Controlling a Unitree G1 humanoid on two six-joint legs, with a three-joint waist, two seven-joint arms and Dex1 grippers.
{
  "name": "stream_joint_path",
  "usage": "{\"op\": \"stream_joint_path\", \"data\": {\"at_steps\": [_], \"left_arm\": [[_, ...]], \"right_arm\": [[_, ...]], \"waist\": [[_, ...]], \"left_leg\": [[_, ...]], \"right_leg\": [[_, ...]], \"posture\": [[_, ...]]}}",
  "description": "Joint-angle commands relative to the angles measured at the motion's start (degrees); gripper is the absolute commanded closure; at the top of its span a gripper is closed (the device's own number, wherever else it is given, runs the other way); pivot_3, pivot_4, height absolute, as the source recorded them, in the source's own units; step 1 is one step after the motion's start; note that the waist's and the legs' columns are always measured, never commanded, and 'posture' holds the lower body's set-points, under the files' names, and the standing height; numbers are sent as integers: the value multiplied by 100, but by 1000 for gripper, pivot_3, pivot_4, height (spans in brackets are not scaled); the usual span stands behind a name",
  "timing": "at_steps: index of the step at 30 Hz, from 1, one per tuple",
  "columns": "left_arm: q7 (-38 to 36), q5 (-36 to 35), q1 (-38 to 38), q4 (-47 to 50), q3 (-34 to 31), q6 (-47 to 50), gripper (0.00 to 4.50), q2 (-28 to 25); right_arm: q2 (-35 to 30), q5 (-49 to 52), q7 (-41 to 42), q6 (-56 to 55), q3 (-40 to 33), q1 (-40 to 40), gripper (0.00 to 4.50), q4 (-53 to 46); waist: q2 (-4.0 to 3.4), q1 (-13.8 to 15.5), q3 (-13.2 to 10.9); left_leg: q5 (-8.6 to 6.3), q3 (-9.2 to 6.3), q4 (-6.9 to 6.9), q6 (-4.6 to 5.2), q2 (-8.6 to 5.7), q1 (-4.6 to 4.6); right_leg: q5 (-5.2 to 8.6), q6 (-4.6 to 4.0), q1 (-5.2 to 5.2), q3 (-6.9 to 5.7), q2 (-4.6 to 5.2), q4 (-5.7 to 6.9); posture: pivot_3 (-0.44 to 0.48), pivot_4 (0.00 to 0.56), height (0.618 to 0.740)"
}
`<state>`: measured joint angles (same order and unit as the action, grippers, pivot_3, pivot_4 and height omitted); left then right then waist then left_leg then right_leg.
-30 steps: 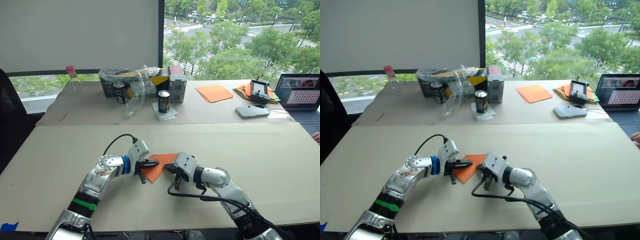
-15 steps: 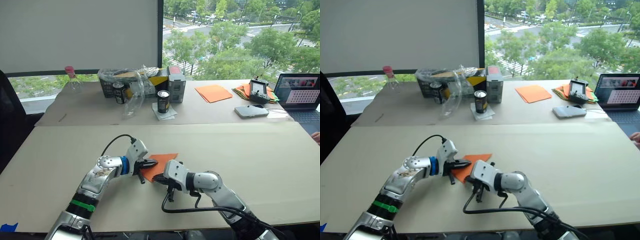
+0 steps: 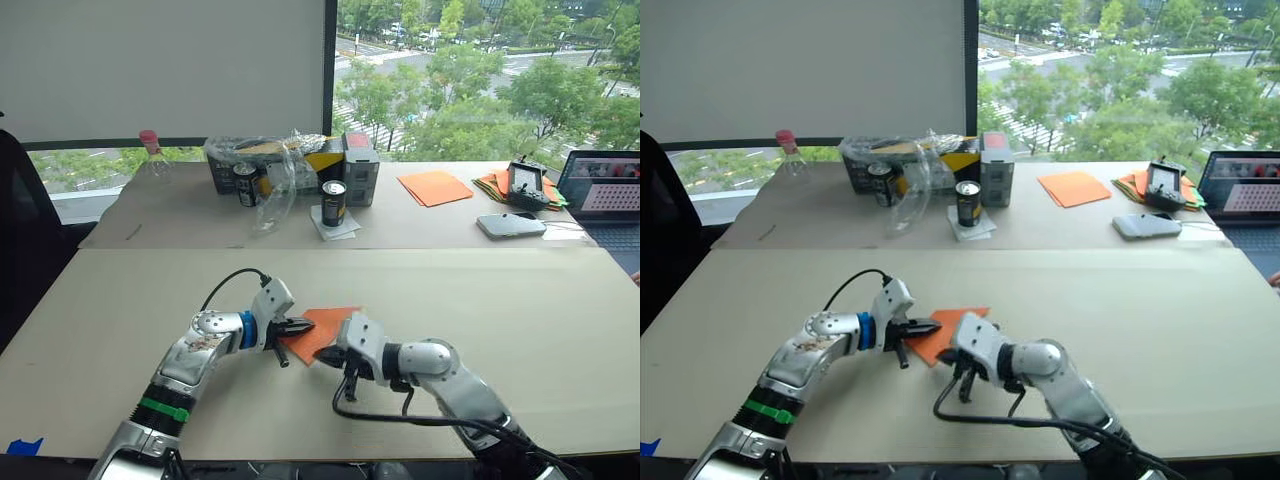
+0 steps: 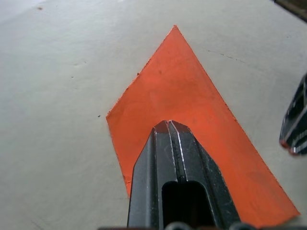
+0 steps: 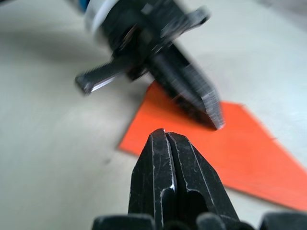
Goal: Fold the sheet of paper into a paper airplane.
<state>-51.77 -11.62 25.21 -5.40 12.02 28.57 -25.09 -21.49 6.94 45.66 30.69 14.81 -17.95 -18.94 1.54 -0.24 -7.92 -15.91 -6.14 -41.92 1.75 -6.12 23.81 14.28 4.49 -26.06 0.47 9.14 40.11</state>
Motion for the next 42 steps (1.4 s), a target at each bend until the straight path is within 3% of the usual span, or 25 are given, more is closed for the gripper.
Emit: {"op": "stream_joint_path", "data": {"at_steps": [1, 11, 28, 34, 42], "left_arm": [[62, 109, 65, -206, 64, -27, 4487, 24], [149, 76, 389, -501, -7, -90, 4487, 222], [602, 368, 968, -1320, 172, -410, 4487, 1198], [648, 456, 655, -1021, 147, -262, 4487, 944], [749, 274, 163, -713, -347, 18, 4487, 354]], "right_arm": [[-63, 147, -213, 95, -388, -281, 4500, -117], [40, -681, -811, -413, 145, -604, 4500, 1668], [65, -976, -1073, 465, 481, -187, 4500, 1457], [42, -956, -1126, 535, 449, -158, 4500, 1414], [76, -948, -1044, 441, 530, -364, 4500, 1635]], "waist": [[0, 2, 0], [0, -23, -1], [4, -31, 2], [3, -46, 3], [1, -61, 9]], "left_leg": [[0, 0, 1, 0, 1, 0], [1, 3, 3, -1, -3, 10], [0, 1, 2, -1, -4, 9], [0, 1, 2, -1, -3, 8], [0, 1, 3, -1, 0, -10]], "right_leg": [[0, 0, -1, -1, -1, 0], [0, -1, -11, 1, 2, 0], [0, 0, -4, -1, 3, -2], [0, 0, -4, 0, 2, -2], [0, 0, 2, 0, -1, 0]], "posture": [[0, 150, 670], [0, 150, 670], [0, 150, 670], [0, 150, 670], [0, 150, 670]]}}
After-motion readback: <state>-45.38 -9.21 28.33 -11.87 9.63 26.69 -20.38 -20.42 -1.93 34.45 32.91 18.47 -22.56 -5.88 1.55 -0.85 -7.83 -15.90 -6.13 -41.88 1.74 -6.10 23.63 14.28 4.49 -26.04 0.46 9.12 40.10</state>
